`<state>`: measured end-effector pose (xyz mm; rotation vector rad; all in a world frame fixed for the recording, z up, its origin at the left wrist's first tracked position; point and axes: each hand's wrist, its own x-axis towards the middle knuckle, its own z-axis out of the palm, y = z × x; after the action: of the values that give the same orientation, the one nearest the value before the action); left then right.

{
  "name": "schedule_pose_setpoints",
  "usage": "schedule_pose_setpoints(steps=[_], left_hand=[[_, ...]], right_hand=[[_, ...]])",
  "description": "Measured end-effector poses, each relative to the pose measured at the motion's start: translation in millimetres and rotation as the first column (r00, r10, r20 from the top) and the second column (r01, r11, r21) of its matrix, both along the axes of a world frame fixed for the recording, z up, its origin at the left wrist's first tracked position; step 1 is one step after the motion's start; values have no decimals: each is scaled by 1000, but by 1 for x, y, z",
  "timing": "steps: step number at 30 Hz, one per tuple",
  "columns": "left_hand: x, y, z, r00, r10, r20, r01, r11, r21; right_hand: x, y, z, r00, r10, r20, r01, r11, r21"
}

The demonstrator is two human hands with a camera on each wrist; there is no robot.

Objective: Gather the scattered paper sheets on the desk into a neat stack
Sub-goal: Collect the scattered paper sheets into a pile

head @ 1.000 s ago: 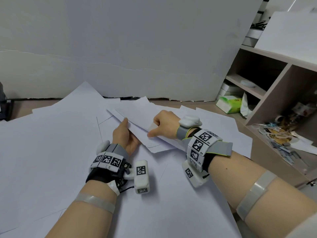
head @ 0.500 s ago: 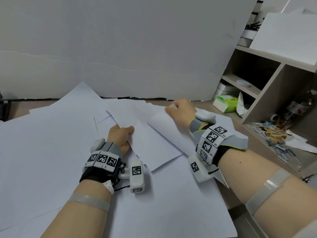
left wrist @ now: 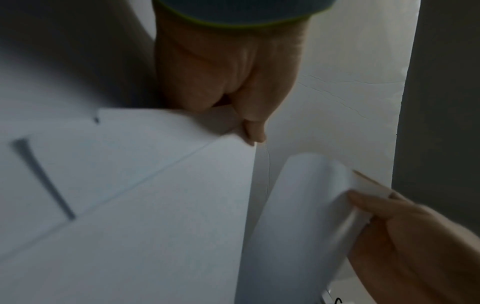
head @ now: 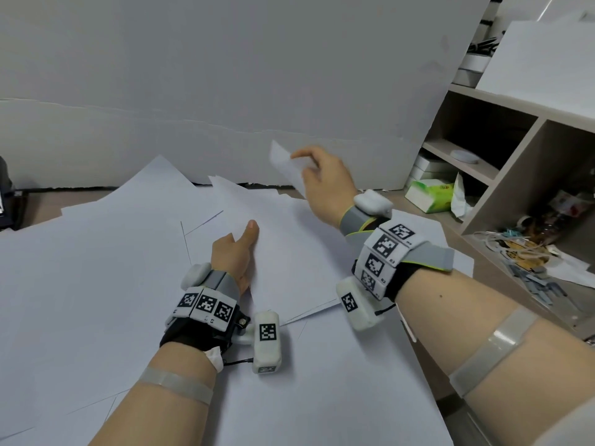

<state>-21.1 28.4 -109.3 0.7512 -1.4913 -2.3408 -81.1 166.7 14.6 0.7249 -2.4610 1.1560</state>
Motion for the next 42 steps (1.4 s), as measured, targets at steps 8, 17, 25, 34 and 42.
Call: schedule_pose_setpoints(steps=[8,17,25,34,42], left_hand=[[2,-2,5,991,-136,5,135,986,101],[-2,-7,0,994,-105,2,100,957,273],[2,-2,3,984,-178,17,170,961,217],[7,13,8,944,-322,63,309,937,162],[13,24,8,911,-411,-22,407,891,200]], right_hand=[[10,-31,-53,965,206,161,-253,890,379],[-7,18,-47,882,-400,251,347,909,229],[-10,79,-49,622,-120,773,469,848,-245],[-3,119,-61,662,-303,686,500,860,-102],[26,141,-72,672,-315,671,399,916,30]])
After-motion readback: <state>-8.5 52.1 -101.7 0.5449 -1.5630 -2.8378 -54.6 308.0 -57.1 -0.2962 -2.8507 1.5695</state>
